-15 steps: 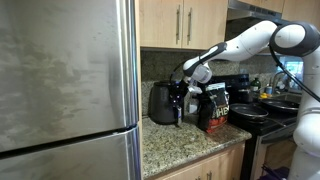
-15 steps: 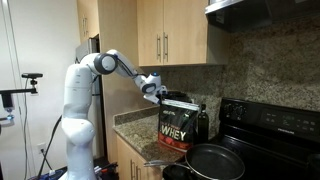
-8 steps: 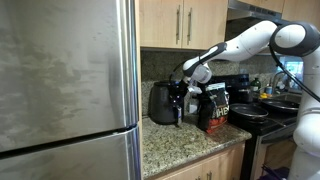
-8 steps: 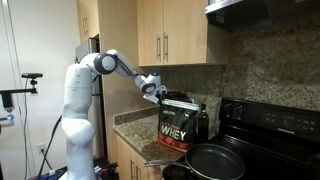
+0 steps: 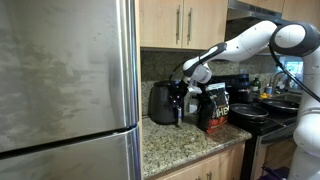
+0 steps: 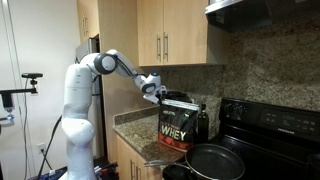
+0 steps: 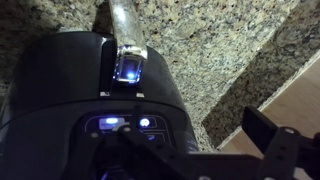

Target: Press a button on the rice cooker

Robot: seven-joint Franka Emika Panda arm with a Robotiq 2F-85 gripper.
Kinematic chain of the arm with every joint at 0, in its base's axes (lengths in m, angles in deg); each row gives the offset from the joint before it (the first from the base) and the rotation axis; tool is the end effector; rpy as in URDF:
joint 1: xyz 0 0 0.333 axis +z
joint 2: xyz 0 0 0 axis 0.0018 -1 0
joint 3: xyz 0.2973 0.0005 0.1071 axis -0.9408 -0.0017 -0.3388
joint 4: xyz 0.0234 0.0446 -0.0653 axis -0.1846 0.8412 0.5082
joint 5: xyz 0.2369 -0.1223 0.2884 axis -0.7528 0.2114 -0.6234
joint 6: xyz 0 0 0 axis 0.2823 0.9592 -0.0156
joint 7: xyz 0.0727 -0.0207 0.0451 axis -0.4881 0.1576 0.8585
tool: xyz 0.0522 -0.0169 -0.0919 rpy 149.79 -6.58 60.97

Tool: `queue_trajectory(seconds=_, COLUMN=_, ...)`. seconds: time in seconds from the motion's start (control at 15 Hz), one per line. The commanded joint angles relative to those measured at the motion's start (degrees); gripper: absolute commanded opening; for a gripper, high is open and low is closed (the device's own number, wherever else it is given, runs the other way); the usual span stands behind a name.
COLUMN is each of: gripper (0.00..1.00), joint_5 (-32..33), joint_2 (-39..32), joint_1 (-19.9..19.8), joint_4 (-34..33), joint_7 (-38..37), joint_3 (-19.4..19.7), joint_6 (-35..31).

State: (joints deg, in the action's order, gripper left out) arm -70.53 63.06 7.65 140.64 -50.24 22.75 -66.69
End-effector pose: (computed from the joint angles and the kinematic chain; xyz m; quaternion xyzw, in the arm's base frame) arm 0.5819 0.1725 0.4240 -0.9465 -0.1732 -0.2149 0.1673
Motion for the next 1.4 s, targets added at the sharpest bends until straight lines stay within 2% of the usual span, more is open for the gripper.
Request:
queue_trajectory(seconds=0.0, gripper=1.0, joint_5=0.4, joint_2=0.0, joint_1=-0.8, joint_4=-0.1, joint_7=-0.4, joint_3=-0.8, joint_6=0.0)
queue_trajectory(seconds=0.47, gripper=1.0, joint_5=0.4, joint_2=0.0, joint_1=-0.8, joint_4=-0.1, joint_7=-0.4, joint_3=-0.8, joint_6=0.0)
queue_trajectory(seconds=0.53, gripper=1.0, joint_5=2.0, joint_2=-0.9, joint_1=-0.6, joint_4=0.0, joint_7=-2.2, joint_3=-0.4, joint_6=-0.6)
queue_trajectory(seconds=0.87, gripper=1.0, joint_5=1.5, joint_2=-1.1, joint_1=0.7, joint_4=3.3, joint_7=-1.7, joint_3=-3.5, joint_6=-0.5)
queue_trajectory(seconds=1.13, gripper=1.0, joint_5=1.9, joint_2=-1.7, joint_1=0.2, joint_4=1.8, joint_7=-2.3, joint_3=-3.6, joint_6=0.2)
queue_trajectory(seconds=1.2, gripper=1.0, joint_5=3.9, joint_2=-1.4, joint_1=0.4, joint_4=2.4, joint_7=-4.0, joint_3=-2.9, joint_6=-2.7)
queue_trajectory(seconds=1.33, gripper=1.0, joint_5=3.7, joint_2=-0.1, joint_1=0.1, joint_4=3.0, joint_7=-5.0, joint_3=-2.8, joint_6=-7.4)
